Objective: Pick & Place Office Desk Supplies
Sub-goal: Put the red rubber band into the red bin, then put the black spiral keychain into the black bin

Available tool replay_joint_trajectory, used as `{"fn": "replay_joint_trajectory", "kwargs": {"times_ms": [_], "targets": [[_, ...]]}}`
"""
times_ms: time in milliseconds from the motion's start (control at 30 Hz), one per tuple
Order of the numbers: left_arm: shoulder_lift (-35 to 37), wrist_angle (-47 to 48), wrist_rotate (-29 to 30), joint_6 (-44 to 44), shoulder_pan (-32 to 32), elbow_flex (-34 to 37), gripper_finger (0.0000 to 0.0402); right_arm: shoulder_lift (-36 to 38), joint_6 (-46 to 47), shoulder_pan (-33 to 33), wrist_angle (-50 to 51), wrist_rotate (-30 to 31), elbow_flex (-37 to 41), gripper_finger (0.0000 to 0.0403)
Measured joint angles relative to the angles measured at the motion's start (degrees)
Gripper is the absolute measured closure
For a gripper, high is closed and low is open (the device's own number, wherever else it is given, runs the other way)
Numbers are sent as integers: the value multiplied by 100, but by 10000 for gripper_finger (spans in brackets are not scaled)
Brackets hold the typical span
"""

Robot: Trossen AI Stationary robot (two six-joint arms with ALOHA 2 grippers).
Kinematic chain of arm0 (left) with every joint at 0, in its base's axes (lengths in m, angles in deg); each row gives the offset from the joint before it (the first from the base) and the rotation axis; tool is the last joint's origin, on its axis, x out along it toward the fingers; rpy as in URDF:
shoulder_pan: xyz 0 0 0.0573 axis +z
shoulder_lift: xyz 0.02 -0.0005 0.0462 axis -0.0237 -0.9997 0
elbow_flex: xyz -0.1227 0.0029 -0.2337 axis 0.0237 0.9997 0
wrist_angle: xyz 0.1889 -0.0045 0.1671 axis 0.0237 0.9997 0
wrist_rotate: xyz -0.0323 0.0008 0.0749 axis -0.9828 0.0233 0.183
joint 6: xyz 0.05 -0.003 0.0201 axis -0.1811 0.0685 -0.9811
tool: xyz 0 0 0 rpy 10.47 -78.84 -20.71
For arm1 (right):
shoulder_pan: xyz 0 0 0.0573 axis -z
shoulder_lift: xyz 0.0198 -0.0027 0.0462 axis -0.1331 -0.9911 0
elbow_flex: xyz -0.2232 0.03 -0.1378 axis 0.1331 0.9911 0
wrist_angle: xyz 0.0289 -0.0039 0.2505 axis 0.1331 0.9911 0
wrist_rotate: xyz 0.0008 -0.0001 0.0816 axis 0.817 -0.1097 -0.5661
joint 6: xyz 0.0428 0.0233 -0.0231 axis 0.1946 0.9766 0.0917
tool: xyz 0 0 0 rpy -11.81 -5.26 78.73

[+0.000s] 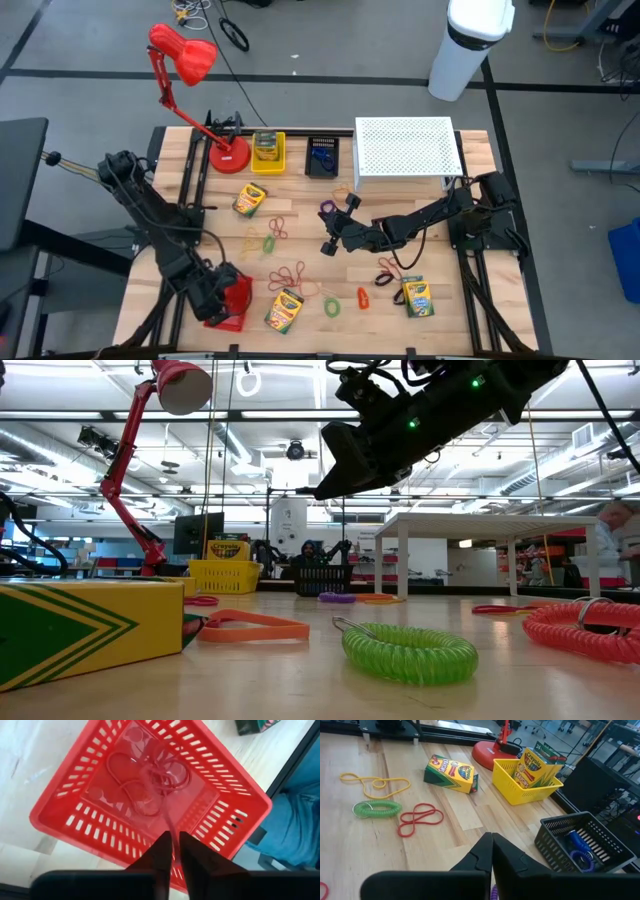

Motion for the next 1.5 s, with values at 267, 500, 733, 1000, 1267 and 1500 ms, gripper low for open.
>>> {"fn": "replay_joint_trajectory", "kwargs": {"times_ms": [267,500,733,1000,1267,1500], "targets": [[39,12,-214,-582,278,0,274,0,-1,0,-46,-158,0,396],[443,160,-640,-1394,659,-2,221,0,5,-9,-45,-447,0,363],[795,-12,1532,-3744,767,4,264,0,-131,-43,-364,-498,0,365],[936,-2593,2154,-5966,1470,977,392,41,-624,-279,-1001,-422,0,391],[872,-8602,1403,-7619,2382,3309,395,355,-580,-463,-862,-222,2,395],[857,-11201,1879,-8229,3165,4238,384,647,129,-711,-322,-370,0,393]]}}
